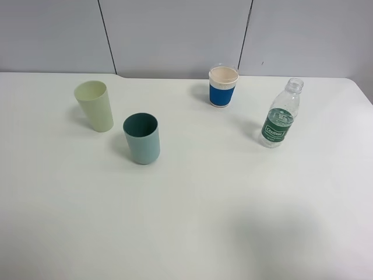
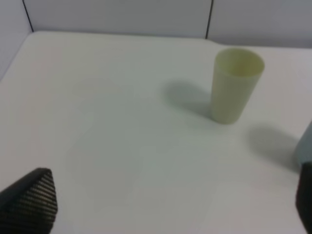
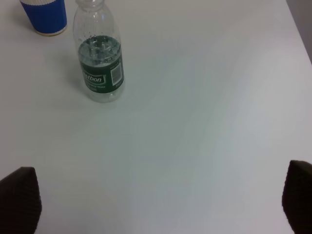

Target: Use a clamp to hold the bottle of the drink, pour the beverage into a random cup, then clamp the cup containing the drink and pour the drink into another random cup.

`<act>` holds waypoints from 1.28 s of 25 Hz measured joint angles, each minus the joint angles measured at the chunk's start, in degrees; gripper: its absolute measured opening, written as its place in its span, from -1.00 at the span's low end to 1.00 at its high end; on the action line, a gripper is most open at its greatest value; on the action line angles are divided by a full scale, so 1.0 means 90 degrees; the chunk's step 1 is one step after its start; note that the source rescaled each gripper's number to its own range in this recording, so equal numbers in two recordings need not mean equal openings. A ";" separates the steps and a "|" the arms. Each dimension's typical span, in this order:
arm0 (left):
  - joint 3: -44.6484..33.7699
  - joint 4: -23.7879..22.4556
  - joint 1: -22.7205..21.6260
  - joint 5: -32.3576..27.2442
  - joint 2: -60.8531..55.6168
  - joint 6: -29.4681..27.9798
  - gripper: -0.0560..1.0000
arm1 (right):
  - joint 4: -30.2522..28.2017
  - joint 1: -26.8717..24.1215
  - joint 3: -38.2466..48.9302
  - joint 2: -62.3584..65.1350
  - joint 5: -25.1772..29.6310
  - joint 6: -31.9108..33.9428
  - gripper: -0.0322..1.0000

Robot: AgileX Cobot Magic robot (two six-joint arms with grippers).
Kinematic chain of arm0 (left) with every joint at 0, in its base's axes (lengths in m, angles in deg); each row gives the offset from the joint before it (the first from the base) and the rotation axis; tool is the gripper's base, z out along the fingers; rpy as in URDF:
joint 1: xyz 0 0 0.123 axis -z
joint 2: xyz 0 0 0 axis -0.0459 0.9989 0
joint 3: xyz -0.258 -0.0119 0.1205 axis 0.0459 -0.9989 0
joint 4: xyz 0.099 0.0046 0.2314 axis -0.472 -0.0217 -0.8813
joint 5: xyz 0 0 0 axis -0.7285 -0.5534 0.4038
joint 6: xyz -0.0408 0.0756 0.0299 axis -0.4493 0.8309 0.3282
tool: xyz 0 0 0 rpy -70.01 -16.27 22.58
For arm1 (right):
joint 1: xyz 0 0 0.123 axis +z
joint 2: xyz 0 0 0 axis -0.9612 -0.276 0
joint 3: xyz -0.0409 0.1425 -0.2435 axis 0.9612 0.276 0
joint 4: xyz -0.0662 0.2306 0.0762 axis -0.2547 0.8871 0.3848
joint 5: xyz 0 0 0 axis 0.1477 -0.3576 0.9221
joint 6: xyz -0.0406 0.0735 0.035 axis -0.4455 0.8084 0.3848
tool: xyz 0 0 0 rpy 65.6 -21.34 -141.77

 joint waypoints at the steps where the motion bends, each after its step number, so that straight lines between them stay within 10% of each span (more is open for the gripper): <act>1: 0.0000 0.0000 0.0000 -0.0155 0.0000 0.0000 0.99 | 0.0000 0.0000 0.0000 0.0000 0.0000 0.0000 0.98; 32: -0.0135 0.0504 0.0071 -0.0579 0.0000 0.0633 1.00 | 0.0000 0.0000 0.0000 0.0000 0.0000 0.0000 0.98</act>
